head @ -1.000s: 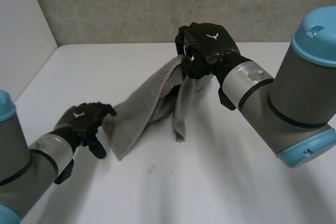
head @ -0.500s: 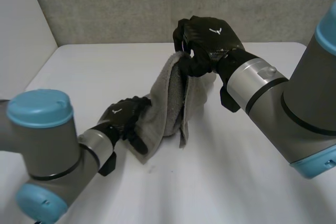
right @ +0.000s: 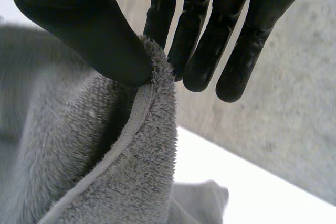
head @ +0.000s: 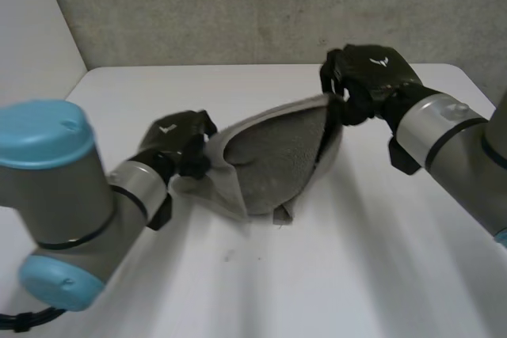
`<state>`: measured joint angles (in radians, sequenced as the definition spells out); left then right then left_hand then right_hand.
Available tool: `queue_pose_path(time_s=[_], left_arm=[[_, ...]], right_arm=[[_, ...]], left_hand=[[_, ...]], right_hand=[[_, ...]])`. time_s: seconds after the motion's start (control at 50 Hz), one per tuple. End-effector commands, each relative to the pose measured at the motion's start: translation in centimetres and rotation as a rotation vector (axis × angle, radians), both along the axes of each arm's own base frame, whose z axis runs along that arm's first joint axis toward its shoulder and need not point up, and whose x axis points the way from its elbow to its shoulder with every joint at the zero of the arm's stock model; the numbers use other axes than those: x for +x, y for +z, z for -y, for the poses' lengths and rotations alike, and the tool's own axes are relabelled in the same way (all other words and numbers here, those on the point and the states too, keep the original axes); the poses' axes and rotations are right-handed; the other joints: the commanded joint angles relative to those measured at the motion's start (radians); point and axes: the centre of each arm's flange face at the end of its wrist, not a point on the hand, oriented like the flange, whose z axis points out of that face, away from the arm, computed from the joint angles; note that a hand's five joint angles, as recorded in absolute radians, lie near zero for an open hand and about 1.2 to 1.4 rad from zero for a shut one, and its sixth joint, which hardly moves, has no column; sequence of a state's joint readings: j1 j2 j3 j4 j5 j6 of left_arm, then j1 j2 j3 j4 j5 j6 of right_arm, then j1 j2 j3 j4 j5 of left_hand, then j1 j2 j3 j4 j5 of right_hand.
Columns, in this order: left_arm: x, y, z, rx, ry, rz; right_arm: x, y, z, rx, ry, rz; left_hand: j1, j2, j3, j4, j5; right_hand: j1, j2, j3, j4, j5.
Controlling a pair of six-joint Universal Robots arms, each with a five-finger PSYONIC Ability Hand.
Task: Fold the laundry
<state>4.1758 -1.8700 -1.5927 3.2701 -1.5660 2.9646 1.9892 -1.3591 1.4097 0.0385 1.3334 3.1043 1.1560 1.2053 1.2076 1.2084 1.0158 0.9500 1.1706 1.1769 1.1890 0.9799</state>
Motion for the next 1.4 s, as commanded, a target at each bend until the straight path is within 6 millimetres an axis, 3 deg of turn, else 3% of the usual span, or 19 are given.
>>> queue_pose_path(time_s=[0.02, 0.16, 0.24, 0.32, 0.36, 0.38, 0.42, 0.48, 0.52, 0.58, 0.64, 0.86, 0.9, 0.92, 0.96, 1.12, 1.18, 1.26, 1.4], left_arm=[[1.9, 0.5, -1.6, 0.057, -0.015, 0.076], [2.4, -1.8, -3.6, 0.166, -0.134, 0.344], [1.5, -3.4, -1.3, 0.112, -0.164, 0.440], [-0.1, -1.8, 1.6, -0.037, -0.151, 0.415], [-1.9, 2.4, 5.0, -0.247, -0.111, 0.334], [-1.9, 2.4, 5.0, -0.248, -0.111, 0.333], [-3.3, 9.5, 7.6, -0.516, -0.044, 0.198], [-3.6, 13.3, 8.2, -0.654, -0.011, 0.126], [-3.6, 19.2, 8.1, -0.877, 0.048, 0.000], [-3.1, 22.2, 7.2, -0.995, 0.085, -0.071], [-2.9, 22.2, 7.0, -0.999, 0.091, -0.076], [-0.8, 9.3, 6.8, -0.650, 0.074, 0.140], [0.3, 5.1, 6.2, -0.536, 0.057, 0.210], [0.3, 5.1, 6.2, -0.535, 0.057, 0.210], [1.1, 1.4, 4.9, -0.431, 0.033, 0.275], [2.5, -3.9, 1.4, -0.250, -0.040, 0.440], [2.5, -4.1, 0.9, -0.236, -0.053, 0.458], [2.6, -0.7, 0.0, -0.288, -0.045, 0.428], [1.0, 7.8, -1.9, -0.517, -0.048, 0.292]], right_arm=[[-0.5, -2.9, -0.7, 0.086, 0.079, -0.173], [0.1, -6.9, -2.3, 0.195, 0.207, -0.427], [1.6, -8.6, -1.1, 0.164, 0.253, -0.535], [2.4, -8.5, 1.6, 0.111, 0.185, -0.531], [3.5, -5.5, 5.4, -0.079, 0.060, -0.475], [3.5, -5.5, 5.4, -0.081, 0.059, -0.474], [4.1, 0.5, 8.2, -0.364, -0.091, -0.340], [4.4, 4.0, 8.4, -0.518, -0.142, -0.247], [3.8, 10.9, 7.0, -0.806, -0.217, -0.074], [2.7, 14.5, 5.1, -0.972, -0.267, 0.033], [2.5, 14.4, 4.5, -0.985, -0.258, 0.040], [3.1, 5.3, 2.6, -0.643, 0.045, -0.205], [2.6, 1.8, 2.1, -0.441, 0.095, -0.303], [2.6, 1.8, 2.1, -0.440, 0.095, -0.304], [2.2, -2.8, 1.4, -0.224, 0.166, -0.432], [2.1, -9.7, 0.2, 0.008, 0.310, -0.531], [2.0, -10.0, 0.4, 0.013, 0.308, -0.525], [2.2, -9.7, 1.1, 0.032, 0.259, -0.430], [-0.4, -8.3, 2.5, 0.175, 0.078, -0.179]], left_hand=[[0.240, 0.191, 0.189, 0.188, 0.206], [0.240, 0.191, 0.189, 0.188, 0.206], [0.240, 0.191, 0.189, 0.188, 0.206], [0.240, 0.191, 0.189, 0.188, 0.206], [0.240, 0.191, 0.189, 0.188, 0.206], [0.240, 0.191, 0.189, 0.188, 0.206], [0.240, 0.191, 0.189, 0.188, 0.206], [0.240, 0.191, 0.189, 0.188, 0.206], [0.240, 0.191, 0.189, 0.188, 0.206], [0.240, 0.191, 0.189, 0.188, 0.206], [0.240, 0.191, 0.189, 0.188, 0.206], [0.240, 0.191, 0.189, 0.188, 0.206], [0.240, 0.191, 0.189, 0.188, 0.206], [0.240, 0.191, 0.189, 0.188, 0.206], [0.240, 0.191, 0.189, 0.188, 0.206], [0.240, 0.191, 0.189, 0.188, 0.206], [0.240, 0.191, 0.189, 0.188, 0.206], [0.240, 0.191, 0.189, 0.188, 0.206], [0.240, 0.191, 0.189, 0.188, 0.206]], right_hand=[[0.446, 0.226, 0.219, 0.207, 0.242], [0.446, 0.226, 0.219, 0.207, 0.242], [0.446, 0.226, 0.219, 0.207, 0.242], [0.446, 0.226, 0.219, 0.207, 0.242], [0.446, 0.226, 0.219, 0.207, 0.242], [0.446, 0.226, 0.219, 0.207, 0.242], [0.446, 0.226, 0.219, 0.207, 0.242], [0.446, 0.226, 0.219, 0.207, 0.242], [0.446, 0.226, 0.219, 0.207, 0.242], [0.446, 0.226, 0.219, 0.207, 0.242], [0.446, 0.226, 0.219, 0.207, 0.242], [0.446, 0.226, 0.219, 0.207, 0.242], [0.446, 0.226, 0.219, 0.207, 0.242], [0.446, 0.226, 0.219, 0.207, 0.242], [0.446, 0.226, 0.219, 0.207, 0.242], [0.446, 0.226, 0.219, 0.207, 0.242], [0.446, 0.226, 0.219, 0.207, 0.242], [0.446, 0.226, 0.219, 0.207, 0.242], [-0.401, -0.621, -0.627, -0.640, -0.605]])
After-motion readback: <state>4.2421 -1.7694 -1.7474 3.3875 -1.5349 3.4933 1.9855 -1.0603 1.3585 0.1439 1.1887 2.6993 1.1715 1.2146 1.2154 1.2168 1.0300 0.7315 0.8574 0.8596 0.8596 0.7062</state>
